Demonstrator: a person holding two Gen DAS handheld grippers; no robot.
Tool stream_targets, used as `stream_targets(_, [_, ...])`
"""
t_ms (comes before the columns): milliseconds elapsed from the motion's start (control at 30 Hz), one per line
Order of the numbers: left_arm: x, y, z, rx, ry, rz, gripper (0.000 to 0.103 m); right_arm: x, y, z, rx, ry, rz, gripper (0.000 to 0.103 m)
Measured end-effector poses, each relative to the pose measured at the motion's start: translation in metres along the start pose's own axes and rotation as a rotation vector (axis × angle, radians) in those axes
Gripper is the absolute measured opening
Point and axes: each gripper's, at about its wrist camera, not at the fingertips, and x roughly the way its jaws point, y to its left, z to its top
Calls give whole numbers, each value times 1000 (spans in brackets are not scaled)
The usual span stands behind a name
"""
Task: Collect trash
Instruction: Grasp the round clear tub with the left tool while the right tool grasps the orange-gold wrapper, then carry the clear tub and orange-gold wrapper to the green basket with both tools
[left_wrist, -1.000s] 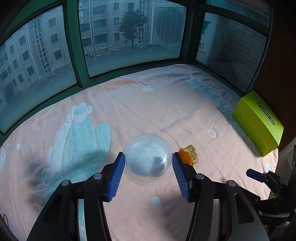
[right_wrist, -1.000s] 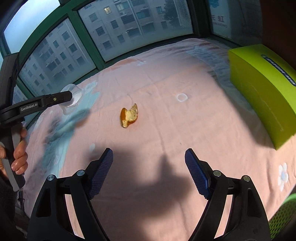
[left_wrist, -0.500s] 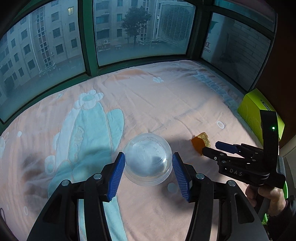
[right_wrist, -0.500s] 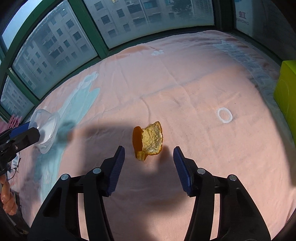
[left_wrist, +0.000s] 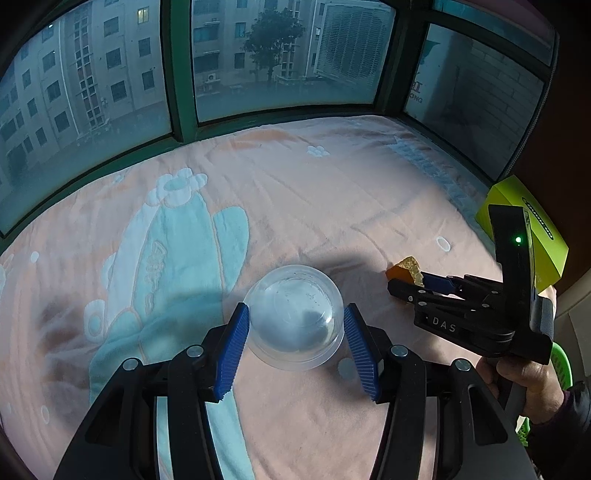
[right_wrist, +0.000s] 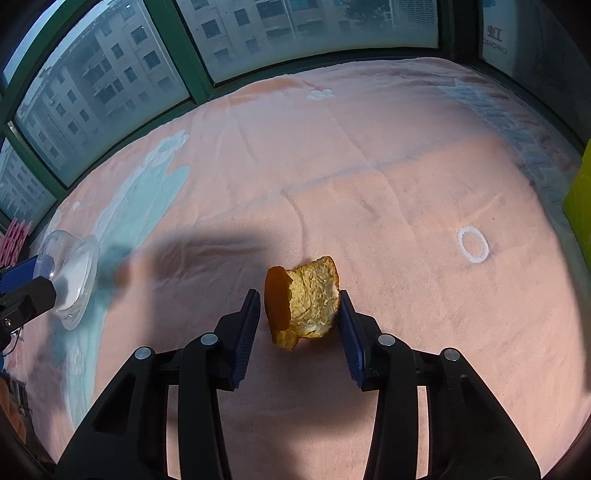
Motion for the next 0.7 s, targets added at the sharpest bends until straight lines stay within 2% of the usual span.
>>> stream_targets(167, [2,1,0,-7,4,-3,51,-4,11,-3,-65,-19,-44,30])
stream_targets(333, [-2,-5,-3,-1,2,-12,51,-20,9,-10,-50,-39,-21,28])
stream_targets(700, [-31,-49,-21,61,-23,-68,51,-96,0,-56,-11,-97,6,27])
